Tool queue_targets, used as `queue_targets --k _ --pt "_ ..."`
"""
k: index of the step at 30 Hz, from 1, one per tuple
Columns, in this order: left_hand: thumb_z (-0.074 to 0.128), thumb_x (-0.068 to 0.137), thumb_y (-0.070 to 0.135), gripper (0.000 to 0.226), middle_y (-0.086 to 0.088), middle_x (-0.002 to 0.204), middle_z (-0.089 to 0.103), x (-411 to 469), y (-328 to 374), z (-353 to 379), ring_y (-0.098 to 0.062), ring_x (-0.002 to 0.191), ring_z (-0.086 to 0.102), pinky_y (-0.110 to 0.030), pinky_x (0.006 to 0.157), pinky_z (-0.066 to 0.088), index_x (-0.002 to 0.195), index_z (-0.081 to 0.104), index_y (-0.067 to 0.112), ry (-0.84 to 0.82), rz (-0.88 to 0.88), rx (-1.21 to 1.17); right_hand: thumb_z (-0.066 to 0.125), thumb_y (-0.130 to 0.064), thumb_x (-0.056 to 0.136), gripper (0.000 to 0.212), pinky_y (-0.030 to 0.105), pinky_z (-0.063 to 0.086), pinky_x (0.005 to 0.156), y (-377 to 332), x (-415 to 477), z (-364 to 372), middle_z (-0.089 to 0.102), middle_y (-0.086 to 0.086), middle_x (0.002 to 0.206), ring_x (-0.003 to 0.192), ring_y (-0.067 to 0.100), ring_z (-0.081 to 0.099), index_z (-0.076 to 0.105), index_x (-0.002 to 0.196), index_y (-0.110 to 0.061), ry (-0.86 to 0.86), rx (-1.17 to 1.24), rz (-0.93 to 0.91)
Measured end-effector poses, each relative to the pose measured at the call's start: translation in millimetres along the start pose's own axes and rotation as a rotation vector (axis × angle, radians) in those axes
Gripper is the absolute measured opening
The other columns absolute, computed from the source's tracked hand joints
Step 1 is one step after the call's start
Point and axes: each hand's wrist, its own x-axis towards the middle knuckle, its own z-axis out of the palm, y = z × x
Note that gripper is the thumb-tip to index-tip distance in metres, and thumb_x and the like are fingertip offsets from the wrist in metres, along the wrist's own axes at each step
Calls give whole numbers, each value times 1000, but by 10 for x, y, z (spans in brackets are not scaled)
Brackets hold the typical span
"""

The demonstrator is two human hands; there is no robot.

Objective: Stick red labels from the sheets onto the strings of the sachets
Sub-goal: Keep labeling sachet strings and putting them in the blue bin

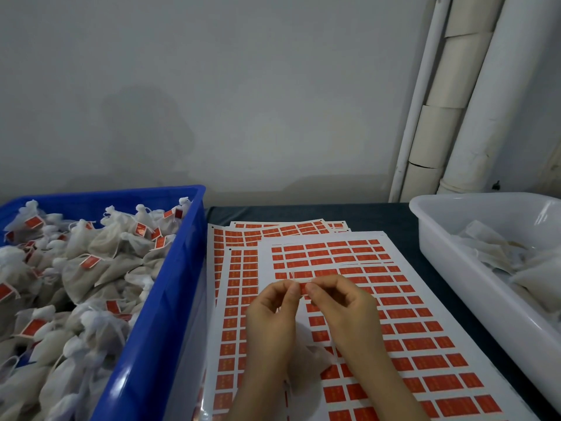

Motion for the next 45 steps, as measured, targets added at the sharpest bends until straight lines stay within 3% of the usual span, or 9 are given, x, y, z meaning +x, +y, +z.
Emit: queue_targets --k 5,11,18,21,27,33,36,40,45 --pt "63 87 20 17 31 73 63 -20 -48 8 6 76 62 0 48 40 75 60 32 77 141 168 65 -26 81 16 0 43 62 -17 -37 29 63 -29 73 82 -12 58 59 75 -40 -2 -34 -47" --pt "64 86 12 21 21 77 63 -11 -85 -8 -3 75 63 -2 58 41 75 58 29 113 196 222 65 -27 81 18 -1 43 64 -7 -75 66 59 -32 73 84 -14 56 58 74 -42 -26 -76 -70" --pt "63 87 21 10 22 75 69 7 -35 -43 -5 74 67 -9 58 47 78 64 26 60 26 8 64 -25 83 11 2 45 61 1 -26 62 63 -33 78 81 -9 61 61 80 -34 -61 32 6" --pt "65 85 24 5 22 78 70 22 -15 -62 -5 76 68 -10 59 48 80 66 26 70 -2 -36 57 -42 79 7 2 45 60 -29 -14 57 64 -30 75 76 -4 63 56 86 -39 -116 54 84" --pt "66 83 29 5 21 78 71 91 9 -108 -8 74 69 -14 53 48 83 69 25 156 -138 -195 59 -46 83 15 7 41 66 12 -15 45 60 -22 96 85 -2 56 59 97 -39 -563 -300 200" --pt "61 89 28 3 7 93 71 202 -77 -248 -17 89 65 -28 71 51 91 62 26 276 -325 -375 62 -45 81 8 6 37 56 0 8 4 60 -24 79 76 -3 56 61 76 -39 -466 -273 188" --pt "56 92 20 12 3 99 69 225 -99 -232 -17 86 64 -26 67 50 83 61 27 318 -282 -165 60 -53 78 13 6 39 56 -40 27 -24 61 -24 76 76 -3 57 60 74 -40 -371 -216 156" --pt "50 95 9 21 1 121 59 147 -123 -110 -21 109 57 -39 90 49 103 59 26 249 -116 276 51 -67 61 37 6 42 52 -141 48 -27 61 -18 74 71 -4 58 61 77 -36 -261 -126 135" --pt "53 93 11 23 1 123 58 130 -151 -92 -19 108 57 -38 93 49 113 58 23 224 -68 363 51 -64 61 34 2 40 48 -305 106 -71 60 -19 77 70 -11 58 58 77 -35 -174 -98 91"
